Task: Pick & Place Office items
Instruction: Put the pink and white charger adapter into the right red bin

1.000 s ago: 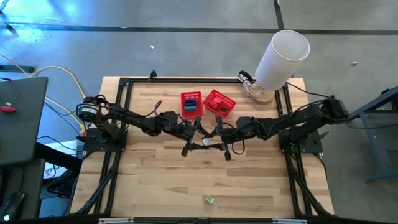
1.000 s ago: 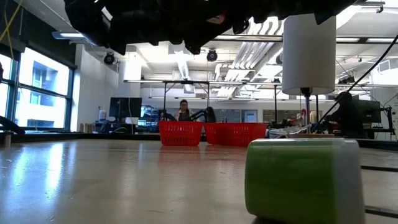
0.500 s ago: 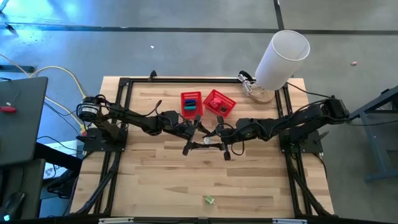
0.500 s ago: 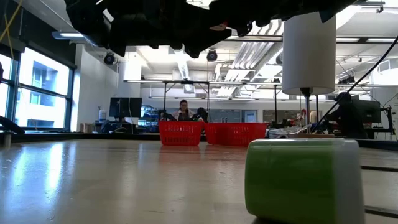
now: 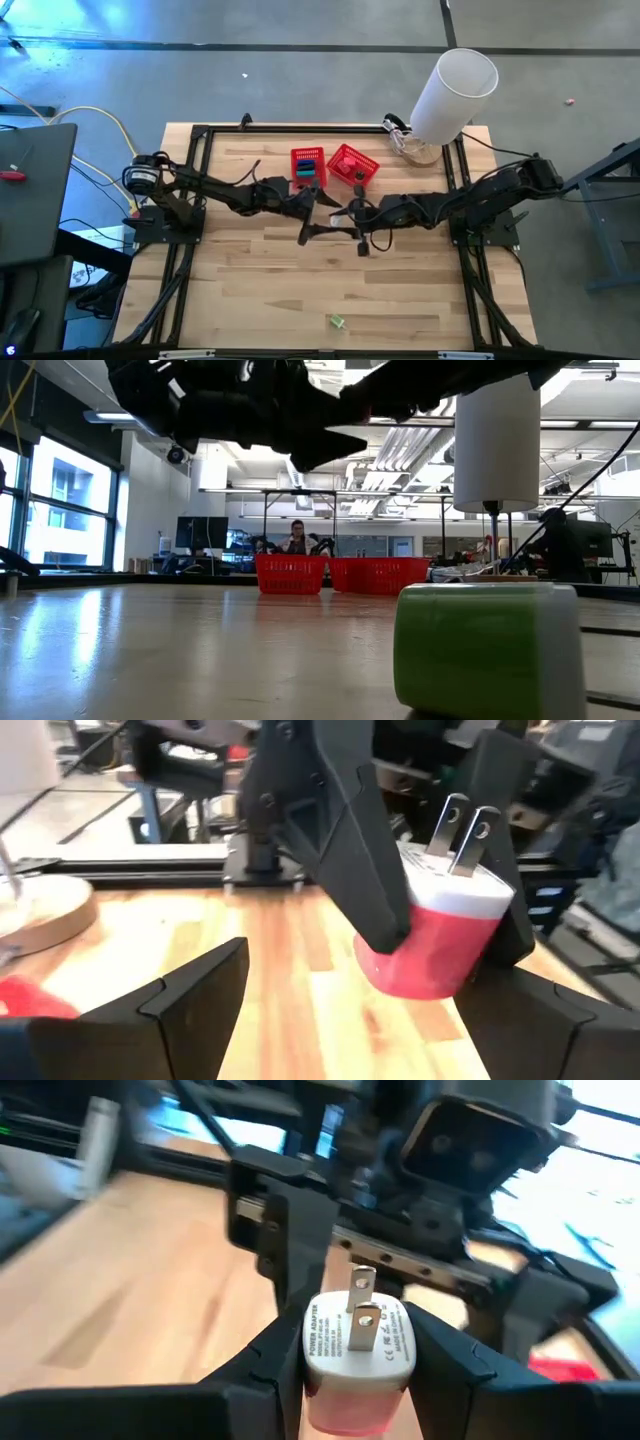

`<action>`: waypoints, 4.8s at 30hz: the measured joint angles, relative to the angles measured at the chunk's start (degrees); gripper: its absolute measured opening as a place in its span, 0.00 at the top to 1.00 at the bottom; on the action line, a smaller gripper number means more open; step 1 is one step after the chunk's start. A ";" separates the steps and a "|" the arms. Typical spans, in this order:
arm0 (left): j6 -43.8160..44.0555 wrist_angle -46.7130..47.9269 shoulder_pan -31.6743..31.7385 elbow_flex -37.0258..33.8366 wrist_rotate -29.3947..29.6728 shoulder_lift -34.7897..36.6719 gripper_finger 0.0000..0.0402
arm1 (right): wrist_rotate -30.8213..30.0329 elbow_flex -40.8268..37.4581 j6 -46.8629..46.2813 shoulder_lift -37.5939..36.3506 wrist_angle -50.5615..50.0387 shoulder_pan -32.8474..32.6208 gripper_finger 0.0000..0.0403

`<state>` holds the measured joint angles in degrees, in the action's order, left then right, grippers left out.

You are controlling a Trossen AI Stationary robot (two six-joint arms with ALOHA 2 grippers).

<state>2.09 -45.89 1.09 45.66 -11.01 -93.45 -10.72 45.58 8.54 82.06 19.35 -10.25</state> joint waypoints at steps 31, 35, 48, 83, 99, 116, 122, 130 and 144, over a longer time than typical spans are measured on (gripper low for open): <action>1.24 8.41 0.00 0.08 3.83 0.17 0.18 | -27.30 -10.96 -14.05 -17.54 -24.47 8.83 0.69; 1.22 8.83 0.00 0.08 3.83 0.17 0.18 | -19.52 -18.20 -11.53 -21.11 -10.32 13.25 0.69; 0.98 11.10 1.26 0.08 3.76 0.17 0.18 | -1.60 -24.02 -7.42 -17.38 11.70 28.42 0.69; 0.83 13.53 1.81 0.01 3.79 0.13 0.18 | 9.35 -24.02 -10.14 14.27 47.02 42.65 0.69; -0.01 13.88 1.81 0.01 3.77 0.13 0.18 | 6.14 -24.00 -13.60 20.08 47.39 40.22 0.69; 0.96 14.14 1.81 0.01 3.76 0.13 0.18 | 6.55 -23.48 -16.13 27.12 55.02 39.71 0.69; 0.96 14.21 1.81 0.01 3.79 0.13 0.18 | 7.21 -23.08 -15.99 27.12 54.89 39.70 0.68; 0.96 14.23 1.81 0.01 3.78 0.13 0.18 | 8.07 -23.08 -15.48 27.12 54.96 39.00 0.65; 0.94 14.22 1.81 0.01 3.76 0.13 0.18 | 7.70 -23.08 -11.72 27.12 55.09 37.18 0.55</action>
<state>3.03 -31.67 2.90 45.67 -7.24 -93.32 -3.03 22.50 -3.17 109.19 74.43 26.94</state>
